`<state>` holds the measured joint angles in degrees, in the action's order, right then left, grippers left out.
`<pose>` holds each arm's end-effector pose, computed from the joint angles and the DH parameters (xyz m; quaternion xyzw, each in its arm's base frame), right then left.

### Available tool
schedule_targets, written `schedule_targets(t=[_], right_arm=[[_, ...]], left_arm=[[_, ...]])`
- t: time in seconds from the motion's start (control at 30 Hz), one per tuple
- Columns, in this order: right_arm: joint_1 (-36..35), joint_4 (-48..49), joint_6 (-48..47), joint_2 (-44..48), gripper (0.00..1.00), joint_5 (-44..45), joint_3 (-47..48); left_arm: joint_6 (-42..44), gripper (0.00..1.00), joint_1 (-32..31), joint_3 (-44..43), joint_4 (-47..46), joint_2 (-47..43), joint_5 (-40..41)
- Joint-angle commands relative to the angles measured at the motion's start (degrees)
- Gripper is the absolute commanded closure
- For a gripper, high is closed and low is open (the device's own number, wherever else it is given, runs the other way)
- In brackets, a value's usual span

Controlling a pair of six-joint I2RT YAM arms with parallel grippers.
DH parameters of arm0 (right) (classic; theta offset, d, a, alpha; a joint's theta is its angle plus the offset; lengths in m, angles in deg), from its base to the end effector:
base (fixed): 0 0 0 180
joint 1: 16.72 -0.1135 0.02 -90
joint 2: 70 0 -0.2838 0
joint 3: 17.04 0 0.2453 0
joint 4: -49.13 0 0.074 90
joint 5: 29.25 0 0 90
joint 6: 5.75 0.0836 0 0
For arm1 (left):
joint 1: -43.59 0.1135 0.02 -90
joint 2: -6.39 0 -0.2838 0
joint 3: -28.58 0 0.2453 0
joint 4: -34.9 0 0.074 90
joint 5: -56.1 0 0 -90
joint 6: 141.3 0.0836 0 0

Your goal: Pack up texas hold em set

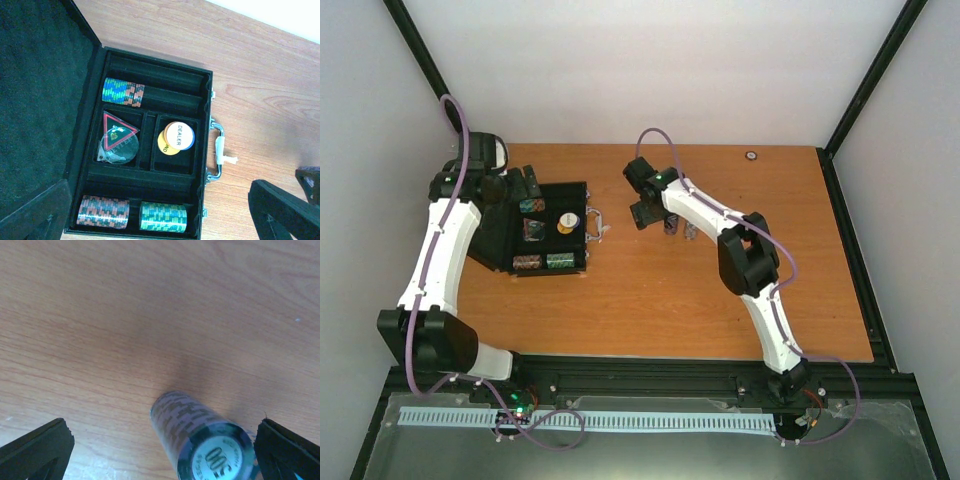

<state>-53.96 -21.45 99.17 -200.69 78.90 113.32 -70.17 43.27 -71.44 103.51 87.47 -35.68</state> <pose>0.4142 0.2822 0.1823 -0.1628 0.9605 -0.0677 0.2155 0.3100 -0.0043 0.3534 -0.1460 0.9272 -0.0718 0.3374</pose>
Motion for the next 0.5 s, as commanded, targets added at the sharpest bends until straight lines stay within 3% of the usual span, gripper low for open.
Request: schedule_targets(t=[0.0, 0.2, 0.37, 0.47], right_arm=[[1.14, -1.80, -0.80, -2.84, 0.01, -0.08, 1.16], [1.94, -1.50, -1.05, -3.08, 0.07, -0.06, -0.06], [2.56, -1.18, -1.36, -2.65, 0.36, -2.54, -0.53], [2.69, -1.25, -1.56, -2.89, 0.59, -4.05, -0.54]], left_arm=[[-0.26, 0.00, 0.19, -1.55, -0.06, 0.26, -0.01], [-0.32, 0.00, 0.21, -1.95, -0.07, 0.88, 0.47], [-0.04, 0.00, 0.23, -2.47, 0.07, 1.86, 0.74], [-0.11, 0.00, 0.19, -2.62, -0.12, 2.50, 0.66]])
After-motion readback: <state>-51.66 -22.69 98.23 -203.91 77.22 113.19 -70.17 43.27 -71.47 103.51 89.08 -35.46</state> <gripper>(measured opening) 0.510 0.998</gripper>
